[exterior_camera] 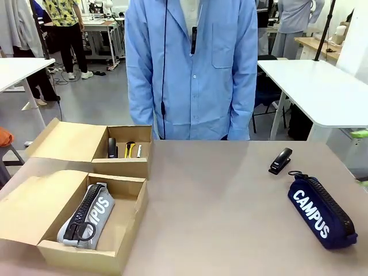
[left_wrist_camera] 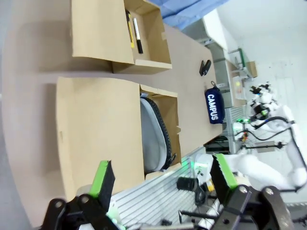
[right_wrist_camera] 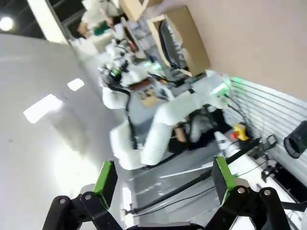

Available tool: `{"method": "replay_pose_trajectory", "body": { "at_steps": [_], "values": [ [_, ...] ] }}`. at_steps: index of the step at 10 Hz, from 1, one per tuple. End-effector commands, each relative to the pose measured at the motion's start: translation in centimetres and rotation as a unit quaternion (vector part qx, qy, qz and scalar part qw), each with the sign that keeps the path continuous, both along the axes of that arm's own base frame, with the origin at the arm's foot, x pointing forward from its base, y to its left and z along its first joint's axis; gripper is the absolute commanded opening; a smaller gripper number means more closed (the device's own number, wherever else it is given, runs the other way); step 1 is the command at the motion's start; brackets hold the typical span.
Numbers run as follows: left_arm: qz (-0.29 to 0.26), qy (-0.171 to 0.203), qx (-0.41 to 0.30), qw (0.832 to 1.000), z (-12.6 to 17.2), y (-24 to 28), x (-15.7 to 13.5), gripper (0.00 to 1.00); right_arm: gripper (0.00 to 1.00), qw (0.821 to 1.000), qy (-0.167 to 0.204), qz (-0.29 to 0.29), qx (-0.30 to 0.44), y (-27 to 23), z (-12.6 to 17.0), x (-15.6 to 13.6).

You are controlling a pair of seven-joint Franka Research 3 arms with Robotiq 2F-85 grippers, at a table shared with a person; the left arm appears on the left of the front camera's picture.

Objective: Place items inside the box.
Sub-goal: Pick up a Pencil pouch or Stapler and place it inside the Mailer Box closest to the robot.

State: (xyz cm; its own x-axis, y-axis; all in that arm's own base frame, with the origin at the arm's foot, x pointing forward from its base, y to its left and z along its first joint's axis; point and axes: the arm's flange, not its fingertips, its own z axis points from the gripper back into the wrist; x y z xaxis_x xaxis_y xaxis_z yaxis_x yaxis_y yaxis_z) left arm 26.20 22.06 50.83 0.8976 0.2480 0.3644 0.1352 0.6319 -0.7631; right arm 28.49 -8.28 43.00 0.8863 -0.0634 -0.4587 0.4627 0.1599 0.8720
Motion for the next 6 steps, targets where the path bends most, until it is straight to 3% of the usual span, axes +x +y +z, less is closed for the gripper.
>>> {"method": "replay_pose_trajectory", "body": {
  "at_steps": [1,2,3,4,6],
  "values": [
    [-0.004,-0.01,-0.004,1.0,0.1,-0.1,-0.1,1.0,1.0,0.995,-0.028,-0.021,0.092,-1.6,-7.3,-2.2],
    [-0.004,-0.01,-0.004,1.0,0.1,-0.1,-0.1,1.0,1.0,0.987,-0.061,-0.055,0.138,-2.1,-10.9,-4.2],
    [-0.004,-0.01,-0.004,1.0,0.1,-0.1,-0.1,1.0,1.0,0.975,-0.071,-0.149,0.15,-2.2,-13.8,-5.8],
    [-0.004,-0.01,-0.004,1.0,0.1,-0.1,-0.1,1.0,1.0,0.995,-0.011,-0.048,0.082,-4.5,-6.5,-1.1],
    [-0.004,-0.01,-0.004,1.0,0.1,-0.1,-0.1,1.0,1.0,0.995,-0.011,-0.048,0.082,-4.5,-6.5,-1.1]
  ]
}}
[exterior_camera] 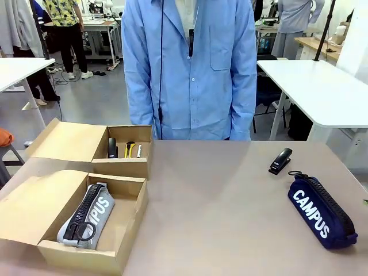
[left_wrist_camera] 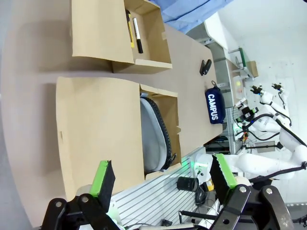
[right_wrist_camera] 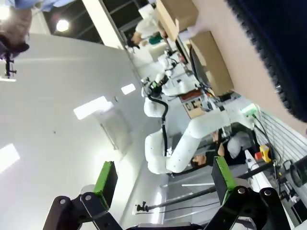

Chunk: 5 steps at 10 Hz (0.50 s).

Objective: Place items inside the box.
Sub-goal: Pick up a Pencil pouch or Stapler and place it inside the Mailer Box closest to the robot.

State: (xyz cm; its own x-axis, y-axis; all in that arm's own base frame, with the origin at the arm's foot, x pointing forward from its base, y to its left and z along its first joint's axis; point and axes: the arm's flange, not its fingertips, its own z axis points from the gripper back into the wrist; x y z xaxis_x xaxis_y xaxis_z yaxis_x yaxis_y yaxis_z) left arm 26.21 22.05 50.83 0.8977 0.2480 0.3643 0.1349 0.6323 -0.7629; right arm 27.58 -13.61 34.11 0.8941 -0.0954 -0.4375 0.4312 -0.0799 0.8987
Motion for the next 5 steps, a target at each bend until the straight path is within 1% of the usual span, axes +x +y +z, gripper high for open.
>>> {"method": "replay_pose_trajectory", "body": {
  "at_steps": [1,5],
  "values": [
    [-0.004,-0.011,-0.005,1.0,0.1,-0.14,-0.06,1.0,1.0,1.0,0.009,0.02,-0.018,0.78,2.4,-0.15],
    [-0.004,-0.011,-0.005,1.0,0.1,-0.14,-0.06,1.0,1.0,1.0,0.009,0.02,-0.018,0.78,2.4,-0.15]
  ]
}}
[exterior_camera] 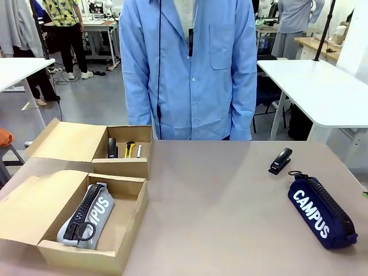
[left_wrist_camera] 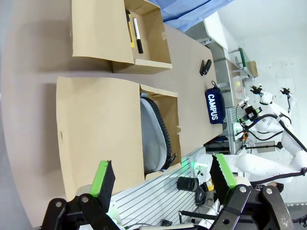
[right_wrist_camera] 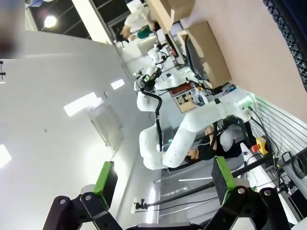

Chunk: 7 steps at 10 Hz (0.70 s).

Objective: Place items inside the box.
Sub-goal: Pick up a Pencil pouch or Stapler and place it inside the Mailer Box closest to the robot.

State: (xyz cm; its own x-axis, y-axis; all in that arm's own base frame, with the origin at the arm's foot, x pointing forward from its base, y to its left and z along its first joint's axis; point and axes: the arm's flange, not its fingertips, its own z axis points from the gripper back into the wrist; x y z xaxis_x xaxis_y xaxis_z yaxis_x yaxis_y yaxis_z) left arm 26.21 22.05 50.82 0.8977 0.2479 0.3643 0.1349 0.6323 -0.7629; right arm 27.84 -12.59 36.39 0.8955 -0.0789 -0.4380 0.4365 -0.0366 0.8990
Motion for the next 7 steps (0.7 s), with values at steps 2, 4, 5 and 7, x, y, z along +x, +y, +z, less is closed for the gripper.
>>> {"method": "replay_pose_trajectory", "body": {
  "at_steps": [2,4,5,7],
  "values": [
    [-0.004,-0.011,-0.005,1.0,0.11,-0.14,-0.06,1.0,1.0,1.0,0.007,0.003,-0.002,-0.23,0.12,-0.41],
    [-0.004,-0.011,-0.005,1.0,0.11,-0.14,-0.06,1.0,1.0,1.0,0.007,0.003,-0.002,-0.23,0.12,-0.41],
    [-0.004,-0.011,-0.005,1.0,0.11,-0.14,-0.06,1.0,1.0,1.0,0.007,0.003,-0.002,-0.23,0.12,-0.41],
    [-0.004,-0.011,-0.005,1.0,0.11,-0.14,-0.06,1.0,1.0,1.0,0.007,0.003,-0.002,-0.23,0.12,-0.41]
  ]
}}
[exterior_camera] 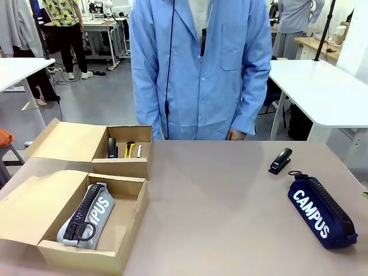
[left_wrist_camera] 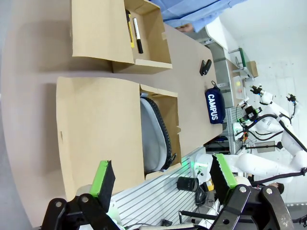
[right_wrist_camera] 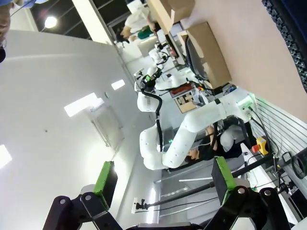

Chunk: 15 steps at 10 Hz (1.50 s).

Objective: Place items inside the box.
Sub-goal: Pick up a Pencil pouch or Stapler and place it inside the Mailer Box closest to the robot.

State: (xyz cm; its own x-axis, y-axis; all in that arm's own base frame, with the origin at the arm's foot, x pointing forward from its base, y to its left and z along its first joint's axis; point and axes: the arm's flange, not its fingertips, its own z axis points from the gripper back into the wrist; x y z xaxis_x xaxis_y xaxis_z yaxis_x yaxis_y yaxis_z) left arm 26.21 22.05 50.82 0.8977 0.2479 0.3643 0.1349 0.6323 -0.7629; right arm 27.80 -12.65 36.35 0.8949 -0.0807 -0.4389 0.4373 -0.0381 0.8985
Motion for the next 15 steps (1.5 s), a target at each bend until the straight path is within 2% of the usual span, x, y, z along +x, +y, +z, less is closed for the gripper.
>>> {"method": "replay_pose_trajectory", "body": {
  "at_steps": [1,2,3,4,5,6,7,9,10,11,15],
  "values": [
    [-0.004,-0.011,-0.005,1.0,0.1,-0.1,-0.1,1.0,1.0,1.0,0.0,0.0,0.0,0.0,0.0,0.0],
    [-0.004,-0.011,-0.005,1.0,0.1,-0.1,-0.1,1.0,1.0,0.994,0.007,0.018,-0.103,3.4,0.3,1.9],
    [-0.004,-0.011,-0.005,1.0,0.1,-0.1,-0.1,1.0,1.0,0.979,-0.001,0.031,-0.2,5.8,0.9,4.2],
    [-0.004,-0.011,-0.005,1.0,0.1,-0.1,-0.1,1.0,1.0,0.981,0.001,0.05,-0.189,3.4,1.6,4.2],
    [-0.004,-0.011,-0.005,1.0,0.1,-0.1,-0.1,1.0,1.0,0.988,0.018,0.022,-0.149,-2.0,2.2,2.9],
    [-0.004,-0.011,-0.005,1.0,0.1,-0.1,-0.1,1.0,1.0,0.993,-0.01,0.033,-0.11,-7.2,2.4,-0.3],
    [-0.004,-0.011,-0.005,1.0,0.1,-0.1,-0.1,1.0,1.0,0.998,-0.01,-0.007,-0.065,-12.1,1.5,-4.1],
    [-0.004,-0.011,-0.005,1.0,0.1,-0.1,-0.1,1.0,1.0,0.992,-0.017,-0.123,-0.009,-17.3,-1.8,-8.9],
    [-0.004,-0.011,-0.005,1.0,0.1,-0.1,-0.1,1.0,1.0,0.983,-0.058,-0.174,0.02,-18.1,-2.8,-10.1],
    [-0.004,-0.011,-0.005,1.0,0.1,-0.1,-0.1,1.0,1.0,0.995,0.009,-0.086,-0.046,-14.7,0.4,-10.4],
    [-0.004,-0.011,-0.005,1.0,0.1,-0.1,-0.1,1.0,1.0,0.995,0.009,-0.086,-0.046,-14.7,0.4,-10.4]
  ]
}}
